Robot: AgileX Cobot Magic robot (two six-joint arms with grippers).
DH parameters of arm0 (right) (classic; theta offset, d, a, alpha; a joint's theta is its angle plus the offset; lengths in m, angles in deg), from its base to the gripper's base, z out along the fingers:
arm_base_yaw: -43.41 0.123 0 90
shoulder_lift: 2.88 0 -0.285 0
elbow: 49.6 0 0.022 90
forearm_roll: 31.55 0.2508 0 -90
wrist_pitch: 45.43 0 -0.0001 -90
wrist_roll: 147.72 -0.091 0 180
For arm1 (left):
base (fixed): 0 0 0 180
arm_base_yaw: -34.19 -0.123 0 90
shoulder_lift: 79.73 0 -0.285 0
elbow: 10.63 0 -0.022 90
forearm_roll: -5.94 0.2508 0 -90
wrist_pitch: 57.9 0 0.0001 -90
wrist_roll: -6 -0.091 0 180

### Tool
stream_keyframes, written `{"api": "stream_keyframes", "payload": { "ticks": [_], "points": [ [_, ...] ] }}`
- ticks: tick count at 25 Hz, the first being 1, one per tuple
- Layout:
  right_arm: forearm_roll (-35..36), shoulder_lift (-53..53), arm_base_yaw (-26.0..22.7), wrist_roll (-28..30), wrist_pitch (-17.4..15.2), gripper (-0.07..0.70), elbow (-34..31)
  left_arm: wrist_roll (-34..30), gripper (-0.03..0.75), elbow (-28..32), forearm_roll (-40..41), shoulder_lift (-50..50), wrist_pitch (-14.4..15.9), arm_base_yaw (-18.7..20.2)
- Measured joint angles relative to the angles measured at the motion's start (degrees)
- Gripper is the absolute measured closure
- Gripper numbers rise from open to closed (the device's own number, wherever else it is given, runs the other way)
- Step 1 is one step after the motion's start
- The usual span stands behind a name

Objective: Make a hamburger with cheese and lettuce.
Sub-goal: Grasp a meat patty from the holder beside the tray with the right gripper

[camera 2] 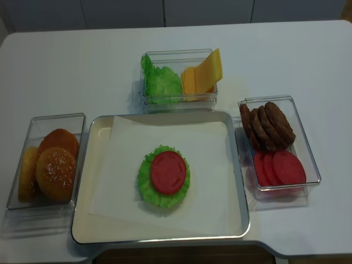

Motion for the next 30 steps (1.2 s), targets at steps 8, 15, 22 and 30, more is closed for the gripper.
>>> {"api": "stream_keyframes", "payload": {
  "ticks": [8, 15, 22, 30],
  "points": [
    [0.00, 0.00, 0.00, 0.00, 0.00, 0.440, 0.00, 0.00, 0.363, 0.00, 0.00, 0.00, 0.00, 0.00],
    [0.00, 0.00, 0.00, 0.00, 0.00, 0.440, 0.00, 0.00, 0.363, 0.00, 0.00, 0.00, 0.00, 0.00],
    [0.00, 0.00, 0.00, 0.00, 0.00, 0.440, 0.00, 0.00, 0.363, 0.00, 0.00, 0.00, 0.00, 0.00],
    [0.00, 0.00, 0.00, 0.00, 0.00, 0.375, 0.00, 0.00, 0.363, 0.00, 0.00, 0.00, 0.00, 0.00]
  ]
}}
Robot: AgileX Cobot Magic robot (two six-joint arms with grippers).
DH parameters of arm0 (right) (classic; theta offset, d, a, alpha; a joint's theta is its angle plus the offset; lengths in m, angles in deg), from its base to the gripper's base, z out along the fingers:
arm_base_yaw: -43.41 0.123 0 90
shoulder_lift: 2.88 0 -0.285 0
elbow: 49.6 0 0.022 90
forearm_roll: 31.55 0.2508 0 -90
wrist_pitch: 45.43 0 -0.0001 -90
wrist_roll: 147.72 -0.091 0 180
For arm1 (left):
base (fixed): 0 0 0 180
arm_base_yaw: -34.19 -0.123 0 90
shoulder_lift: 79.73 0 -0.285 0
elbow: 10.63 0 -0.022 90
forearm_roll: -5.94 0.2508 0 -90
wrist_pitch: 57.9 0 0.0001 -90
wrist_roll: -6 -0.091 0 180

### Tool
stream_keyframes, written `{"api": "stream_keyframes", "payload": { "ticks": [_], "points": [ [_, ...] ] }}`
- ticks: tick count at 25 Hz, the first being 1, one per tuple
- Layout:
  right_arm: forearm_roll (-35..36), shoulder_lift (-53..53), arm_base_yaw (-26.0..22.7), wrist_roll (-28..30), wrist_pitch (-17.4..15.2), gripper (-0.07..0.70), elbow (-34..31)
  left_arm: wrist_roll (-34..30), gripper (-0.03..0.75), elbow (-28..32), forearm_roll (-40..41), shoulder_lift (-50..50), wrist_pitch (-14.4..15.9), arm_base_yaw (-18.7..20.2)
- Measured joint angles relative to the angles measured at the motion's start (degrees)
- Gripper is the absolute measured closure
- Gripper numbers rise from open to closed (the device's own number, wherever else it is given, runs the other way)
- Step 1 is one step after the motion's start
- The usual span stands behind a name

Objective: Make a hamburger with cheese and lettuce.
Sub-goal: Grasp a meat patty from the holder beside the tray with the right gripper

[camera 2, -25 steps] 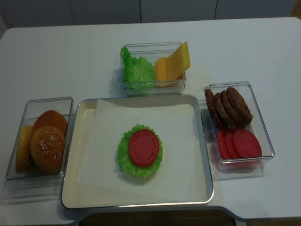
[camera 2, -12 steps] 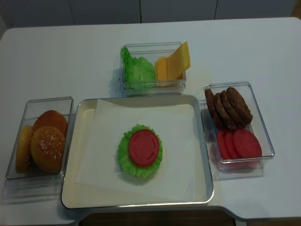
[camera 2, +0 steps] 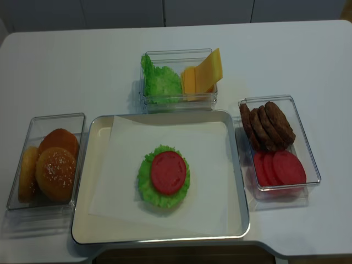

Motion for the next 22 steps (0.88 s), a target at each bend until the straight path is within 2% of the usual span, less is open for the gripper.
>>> {"api": "stream_keyframes", "payload": {
  "ticks": [2, 5, 8, 15, 22],
  "points": [
    [0.38, 0.00, 0.00, 0.00, 0.00, 0.276, 0.00, 0.00, 0.363, 0.00, 0.00, 0.00, 0.00, 0.00],
    [0.73, 0.00, 0.00, 0.00, 0.00, 0.066, 0.00, 0.00, 0.363, 0.00, 0.00, 0.00, 0.00, 0.00],
    [0.85, 0.00, 0.00, 0.00, 0.00, -0.018, 0.00, 0.00, 0.363, 0.00, 0.00, 0.00, 0.00, 0.00],
    [0.85, 0.00, 0.00, -0.12, 0.10, -0.032, 0.00, 0.00, 0.363, 0.00, 0.00, 0.00, 0.00, 0.00],
    [3.13, -1.61, 0.00, -0.33, 0.00, 0.069, 1.76, 0.00, 0.363, 0.00, 0.00, 0.00, 0.00, 0.00]
  ]
}}
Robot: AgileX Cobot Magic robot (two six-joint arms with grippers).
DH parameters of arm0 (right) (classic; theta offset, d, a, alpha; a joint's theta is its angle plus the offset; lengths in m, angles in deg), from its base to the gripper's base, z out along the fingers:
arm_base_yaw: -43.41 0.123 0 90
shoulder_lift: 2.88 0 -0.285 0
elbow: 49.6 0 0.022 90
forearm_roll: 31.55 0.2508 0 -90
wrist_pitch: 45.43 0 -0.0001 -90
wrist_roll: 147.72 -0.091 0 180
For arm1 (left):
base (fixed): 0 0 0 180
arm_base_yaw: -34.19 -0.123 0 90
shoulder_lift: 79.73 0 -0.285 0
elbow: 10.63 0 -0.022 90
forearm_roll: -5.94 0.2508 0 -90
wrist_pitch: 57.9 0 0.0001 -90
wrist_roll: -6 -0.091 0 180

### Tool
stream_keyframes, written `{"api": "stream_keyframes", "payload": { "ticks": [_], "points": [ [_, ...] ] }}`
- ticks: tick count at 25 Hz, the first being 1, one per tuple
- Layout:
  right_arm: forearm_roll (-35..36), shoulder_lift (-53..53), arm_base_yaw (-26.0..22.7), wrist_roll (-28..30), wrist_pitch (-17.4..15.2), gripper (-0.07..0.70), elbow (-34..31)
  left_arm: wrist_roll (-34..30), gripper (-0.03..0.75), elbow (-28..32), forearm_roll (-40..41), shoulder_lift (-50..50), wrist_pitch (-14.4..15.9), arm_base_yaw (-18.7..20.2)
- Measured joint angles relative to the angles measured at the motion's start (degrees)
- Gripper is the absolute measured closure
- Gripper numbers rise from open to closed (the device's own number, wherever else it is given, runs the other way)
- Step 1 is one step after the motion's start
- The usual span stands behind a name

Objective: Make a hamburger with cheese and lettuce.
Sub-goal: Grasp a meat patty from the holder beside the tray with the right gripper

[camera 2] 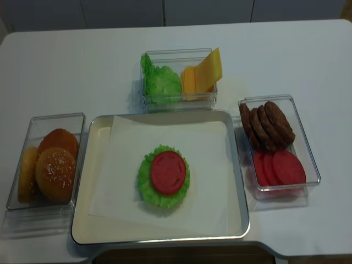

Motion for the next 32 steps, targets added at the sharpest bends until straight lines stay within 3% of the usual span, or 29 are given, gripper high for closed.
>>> {"api": "stream_keyframes", "payload": {
  "ticks": [5, 15, 24, 32],
  "points": [
    [0.66, -7.23, 0.00, 0.15, 0.49, 0.115, 4.65, 0.00, 0.363, 0.00, 0.00, 0.00, 0.00, 0.00],
    [4.40, -23.60, 0.00, 0.99, 0.78, 0.125, 14.17, 0.00, 0.363, 0.00, 0.00, 0.00, 0.00, 0.00],
    [7.34, -41.09, 0.00, -0.63, -5.84, 0.125, 24.18, 0.00, 0.363, 0.00, 0.00, 0.00, 0.00, 0.00],
    [10.81, -53.06, 0.00, -1.36, -6.06, 0.126, 30.69, 0.00, 0.363, 0.00, 0.00, 0.00, 0.00, 0.00]
  ]
}}
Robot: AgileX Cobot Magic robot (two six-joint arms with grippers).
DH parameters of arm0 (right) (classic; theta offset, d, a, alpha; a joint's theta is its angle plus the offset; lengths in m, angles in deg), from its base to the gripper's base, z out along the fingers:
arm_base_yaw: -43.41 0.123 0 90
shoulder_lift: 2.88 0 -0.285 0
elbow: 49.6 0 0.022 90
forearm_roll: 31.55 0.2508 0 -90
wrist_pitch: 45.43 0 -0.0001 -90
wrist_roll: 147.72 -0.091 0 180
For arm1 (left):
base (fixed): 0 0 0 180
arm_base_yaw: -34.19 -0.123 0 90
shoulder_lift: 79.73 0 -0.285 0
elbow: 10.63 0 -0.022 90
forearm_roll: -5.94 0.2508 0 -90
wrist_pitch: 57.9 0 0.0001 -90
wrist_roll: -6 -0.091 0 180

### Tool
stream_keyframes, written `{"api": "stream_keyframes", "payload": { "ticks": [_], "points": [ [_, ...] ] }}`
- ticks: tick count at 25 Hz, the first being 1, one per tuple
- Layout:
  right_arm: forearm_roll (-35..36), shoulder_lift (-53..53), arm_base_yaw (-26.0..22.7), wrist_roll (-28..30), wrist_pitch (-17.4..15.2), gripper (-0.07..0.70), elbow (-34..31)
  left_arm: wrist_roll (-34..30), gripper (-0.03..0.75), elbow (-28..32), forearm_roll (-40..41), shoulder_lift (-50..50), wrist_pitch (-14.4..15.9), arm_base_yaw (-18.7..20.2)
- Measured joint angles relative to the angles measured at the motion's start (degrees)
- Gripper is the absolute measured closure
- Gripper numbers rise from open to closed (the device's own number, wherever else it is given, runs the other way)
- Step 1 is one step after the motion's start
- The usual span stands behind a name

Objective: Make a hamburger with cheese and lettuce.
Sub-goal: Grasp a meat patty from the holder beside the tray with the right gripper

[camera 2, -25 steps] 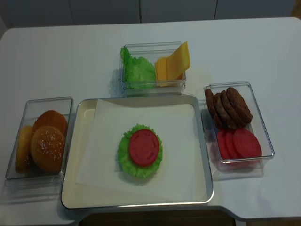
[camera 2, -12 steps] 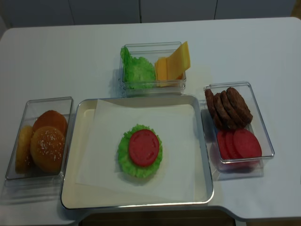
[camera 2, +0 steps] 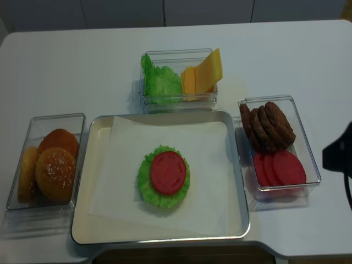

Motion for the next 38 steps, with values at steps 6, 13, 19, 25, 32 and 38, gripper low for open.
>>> {"api": "stream_keyframes", "payload": {
  "ticks": [6, 13, 19, 25, 32, 38],
  "points": [
    [1.48, -4.37, 0.00, -0.22, 0.00, 0.128, 1.23, 0.00, 0.363, 0.00, 0.00, 0.00, 0.00, 0.00],
    [11.22, -8.83, 0.00, 1.44, 0.66, 0.178, 1.93, 0.00, 0.363, 0.00, 0.00, 0.00, 0.00, 0.00],
    [0.16, -14.81, 4.49, -4.75, 0.44, 0.185, 8.80, 0.00, 0.363, 0.00, 0.00, 0.00, 0.00, 0.00],
    [-10.71, -23.69, 14.65, -14.04, 0.44, 0.185, 18.30, 0.00, 0.363, 0.00, 0.00, 0.00, 0.00, 0.00],
    [-13.06, -34.64, 19.35, -18.53, 0.44, 0.187, 24.67, 0.00, 0.363, 0.00, 0.00, 0.00, 0.00, 0.00],
    [-13.73, -39.47, 19.43, -23.47, 0.56, 0.187, 28.47, 0.00, 0.363, 0.00, 0.00, 0.00, 0.00, 0.00]
  ]
}}
